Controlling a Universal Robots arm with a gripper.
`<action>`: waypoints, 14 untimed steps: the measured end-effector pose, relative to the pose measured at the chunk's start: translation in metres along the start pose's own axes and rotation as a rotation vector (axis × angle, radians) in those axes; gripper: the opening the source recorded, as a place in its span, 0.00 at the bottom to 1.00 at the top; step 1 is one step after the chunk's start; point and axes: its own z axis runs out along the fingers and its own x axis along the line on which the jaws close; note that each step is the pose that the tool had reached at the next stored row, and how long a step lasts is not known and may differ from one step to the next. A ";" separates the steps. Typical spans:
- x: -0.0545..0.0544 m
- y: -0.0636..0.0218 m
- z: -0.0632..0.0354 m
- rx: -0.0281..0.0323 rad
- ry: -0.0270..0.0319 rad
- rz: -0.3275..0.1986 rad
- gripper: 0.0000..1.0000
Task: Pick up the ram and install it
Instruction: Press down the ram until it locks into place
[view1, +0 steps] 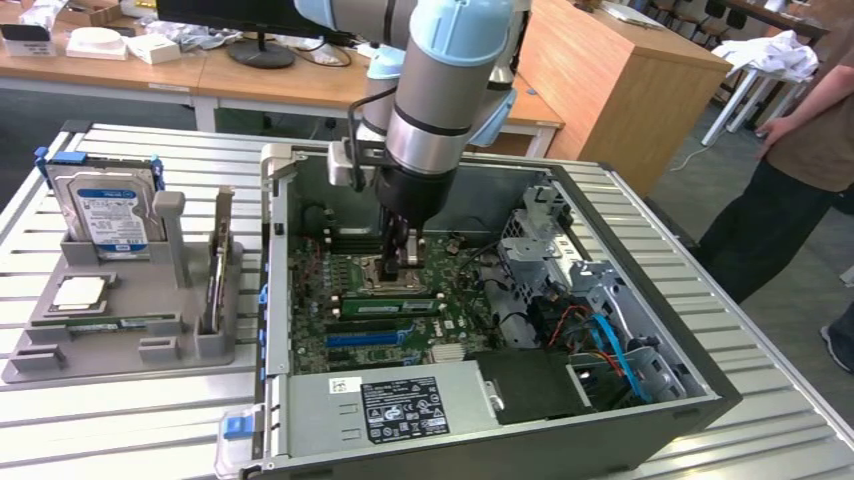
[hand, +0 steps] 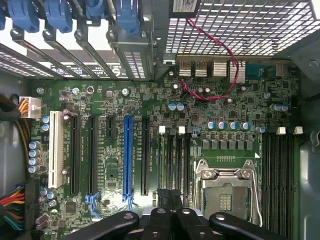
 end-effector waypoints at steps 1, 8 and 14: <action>0.000 0.0000 0.0009 0.0000 0.0001 0.000 0.10; 0.000 -0.0002 0.0057 0.0001 0.0000 0.000 0.10; 0.000 -0.0002 0.0070 0.0000 0.0002 0.000 0.10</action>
